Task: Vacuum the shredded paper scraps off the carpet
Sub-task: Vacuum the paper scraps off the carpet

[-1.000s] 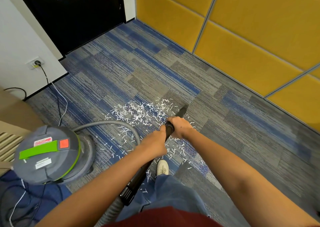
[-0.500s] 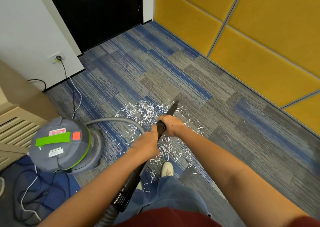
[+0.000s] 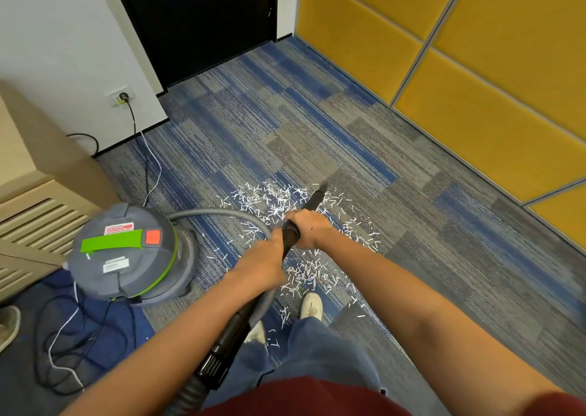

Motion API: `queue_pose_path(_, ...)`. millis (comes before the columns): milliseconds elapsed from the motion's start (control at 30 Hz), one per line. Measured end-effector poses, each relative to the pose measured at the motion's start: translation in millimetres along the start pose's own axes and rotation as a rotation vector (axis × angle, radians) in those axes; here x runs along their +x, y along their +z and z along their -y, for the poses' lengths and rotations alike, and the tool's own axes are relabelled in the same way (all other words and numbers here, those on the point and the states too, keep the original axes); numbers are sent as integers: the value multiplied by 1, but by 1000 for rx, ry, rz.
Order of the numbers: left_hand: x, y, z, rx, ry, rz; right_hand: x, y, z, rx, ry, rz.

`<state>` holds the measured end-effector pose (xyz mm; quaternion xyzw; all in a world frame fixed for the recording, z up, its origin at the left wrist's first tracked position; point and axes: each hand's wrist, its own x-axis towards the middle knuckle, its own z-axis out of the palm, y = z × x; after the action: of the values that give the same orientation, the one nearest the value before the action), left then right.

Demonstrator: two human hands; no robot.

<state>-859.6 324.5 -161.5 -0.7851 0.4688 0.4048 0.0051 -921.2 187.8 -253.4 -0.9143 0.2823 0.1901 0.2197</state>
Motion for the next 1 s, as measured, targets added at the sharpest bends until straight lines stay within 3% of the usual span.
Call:
queue_pose_path(533, -1, 15, -17, 61, 119, 110, -40, 17, -27, 2, 124, -31)
queue_pose_path(1000, -13, 12, -1, 34, 80, 64, -28, 18, -6, -25, 98, -25)
